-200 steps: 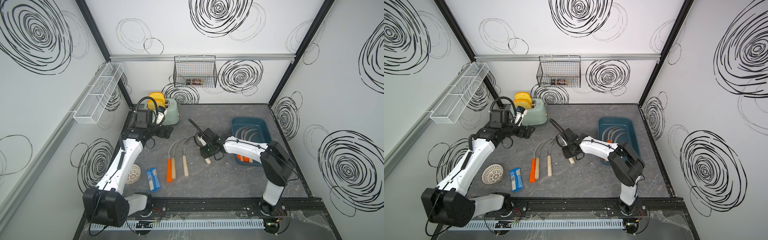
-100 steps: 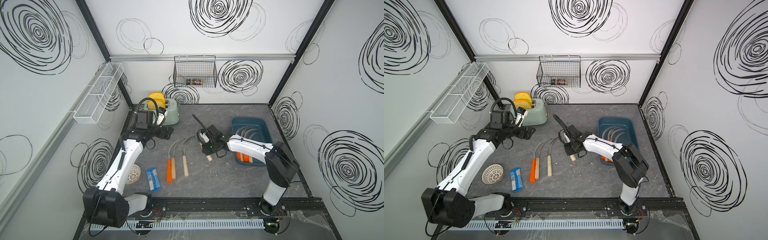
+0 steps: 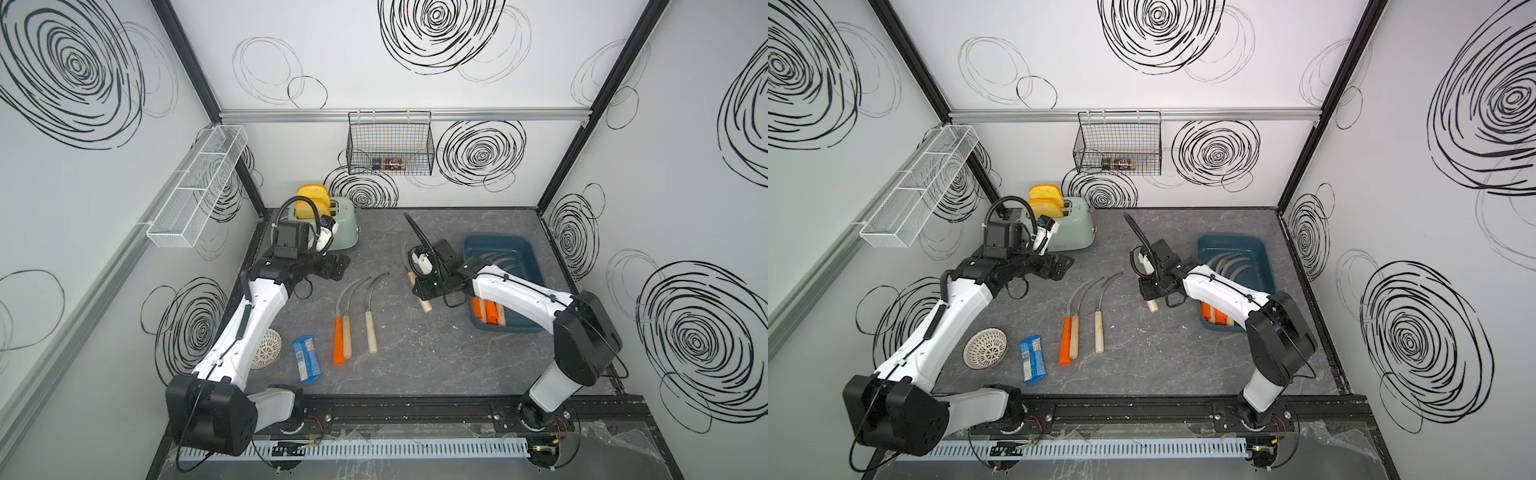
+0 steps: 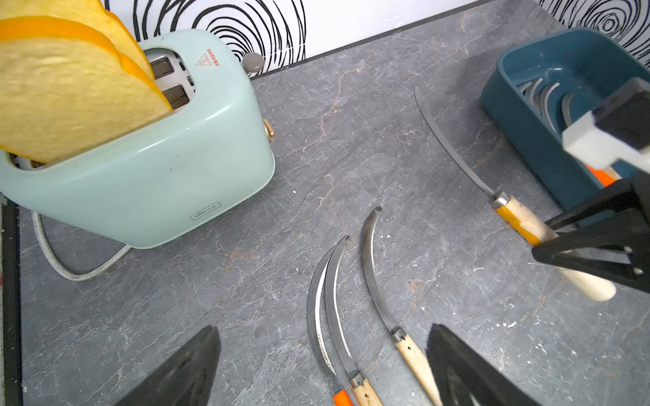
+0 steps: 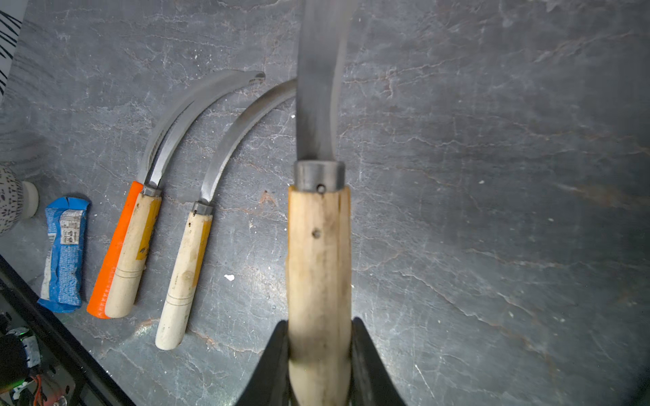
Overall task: Put small sickles into storage boxes
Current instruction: Place the sickle in the storage box.
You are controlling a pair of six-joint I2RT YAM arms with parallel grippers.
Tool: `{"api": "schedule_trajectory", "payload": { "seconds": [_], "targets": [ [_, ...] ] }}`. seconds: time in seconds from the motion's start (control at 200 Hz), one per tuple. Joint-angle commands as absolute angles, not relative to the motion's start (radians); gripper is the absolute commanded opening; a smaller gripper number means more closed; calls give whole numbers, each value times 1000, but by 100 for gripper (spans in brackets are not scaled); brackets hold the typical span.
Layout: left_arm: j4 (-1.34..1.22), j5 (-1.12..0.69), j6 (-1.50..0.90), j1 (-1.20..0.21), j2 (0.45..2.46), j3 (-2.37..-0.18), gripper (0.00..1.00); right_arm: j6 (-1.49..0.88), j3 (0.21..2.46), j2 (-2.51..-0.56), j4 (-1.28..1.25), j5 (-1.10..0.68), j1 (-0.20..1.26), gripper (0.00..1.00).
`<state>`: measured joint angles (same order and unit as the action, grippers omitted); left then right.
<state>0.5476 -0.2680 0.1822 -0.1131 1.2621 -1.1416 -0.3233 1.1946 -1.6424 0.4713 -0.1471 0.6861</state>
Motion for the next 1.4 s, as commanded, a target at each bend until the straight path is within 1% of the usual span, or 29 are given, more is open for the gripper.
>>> {"api": "schedule_trajectory", "payload": {
  "seconds": [0.0,0.57,0.745,1.051,1.396],
  "targets": [
    [519,-266,196,-125,1269,-1150,96,-299,1176,-1579,489,-161,662,0],
    [536,-265,220,-167,1287,-1189,96,-253,1129,-1431,561,-175,502,0],
    [547,-267,237,-206,1300,-1206,96,-234,1108,-1388,586,-174,439,0],
    [540,-260,247,-282,1327,-1235,96,-272,1036,-1308,607,-98,318,0],
    [534,-265,247,-350,1339,-1241,96,-282,983,-1269,599,-96,225,0]
  ]
}}
